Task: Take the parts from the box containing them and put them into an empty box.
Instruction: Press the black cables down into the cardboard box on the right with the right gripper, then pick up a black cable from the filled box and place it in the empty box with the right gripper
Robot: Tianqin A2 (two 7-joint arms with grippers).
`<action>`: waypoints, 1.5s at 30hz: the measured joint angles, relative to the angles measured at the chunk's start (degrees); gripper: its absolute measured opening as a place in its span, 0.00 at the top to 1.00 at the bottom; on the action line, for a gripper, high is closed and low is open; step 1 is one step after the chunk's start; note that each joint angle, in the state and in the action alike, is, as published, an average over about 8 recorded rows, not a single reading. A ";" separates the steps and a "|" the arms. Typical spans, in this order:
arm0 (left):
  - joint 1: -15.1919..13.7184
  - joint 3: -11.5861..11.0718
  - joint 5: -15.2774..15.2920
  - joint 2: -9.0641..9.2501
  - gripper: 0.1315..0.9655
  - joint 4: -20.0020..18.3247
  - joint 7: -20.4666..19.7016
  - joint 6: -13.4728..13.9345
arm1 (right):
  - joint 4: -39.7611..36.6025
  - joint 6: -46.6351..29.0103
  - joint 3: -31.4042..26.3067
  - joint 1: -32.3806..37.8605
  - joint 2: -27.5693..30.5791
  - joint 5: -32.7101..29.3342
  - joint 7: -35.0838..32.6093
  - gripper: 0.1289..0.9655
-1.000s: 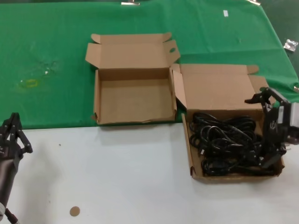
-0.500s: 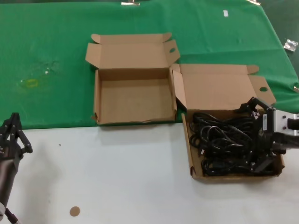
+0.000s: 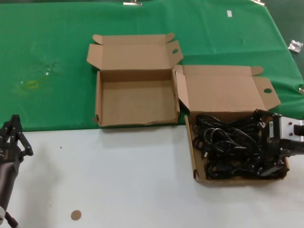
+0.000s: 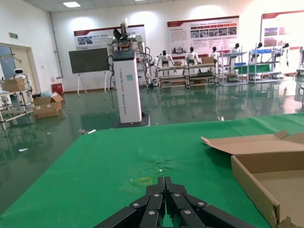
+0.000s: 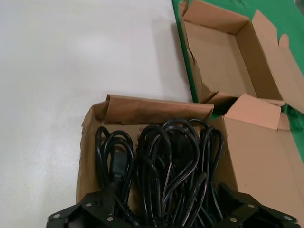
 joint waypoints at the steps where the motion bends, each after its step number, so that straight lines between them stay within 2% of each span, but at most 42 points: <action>1: 0.00 0.00 0.00 0.00 0.98 0.00 0.00 0.00 | -0.26 -0.16 0.19 -0.06 -0.21 -0.17 -0.19 0.15; 9: 0.00 0.00 0.01 0.00 0.98 0.00 0.00 0.00 | -1.93 -1.20 1.45 -0.36 -1.64 -1.07 -1.31 0.36; 10: 0.00 0.00 0.01 0.00 0.98 0.00 0.00 0.00 | -2.09 -1.33 1.58 -0.39 -1.78 -1.14 -1.40 0.36; 18: 0.00 0.00 0.01 0.00 0.98 0.00 0.00 0.00 | -2.86 -2.17 2.43 -0.84 -2.68 -1.39 -2.25 0.62; 22: 0.00 0.00 0.01 0.00 0.98 0.00 -0.03 0.00 | -3.07 -2.62 2.75 -0.95 -2.99 -1.40 -2.59 0.62; 30: 0.00 0.00 0.02 0.00 0.98 0.00 -0.04 0.00 | -2.94 -3.66 3.44 -0.95 -3.05 -1.19 -2.97 0.83; 39: 0.00 0.00 0.02 0.00 0.98 0.00 -0.03 0.00 | -1.33 -5.29 4.67 -1.04 -1.76 -0.04 -2.72 0.94; 45: 0.00 0.00 0.02 0.00 0.98 0.00 -0.02 0.00 | -0.38 -6.69 5.30 1.02 -1.74 0.53 -2.07 0.95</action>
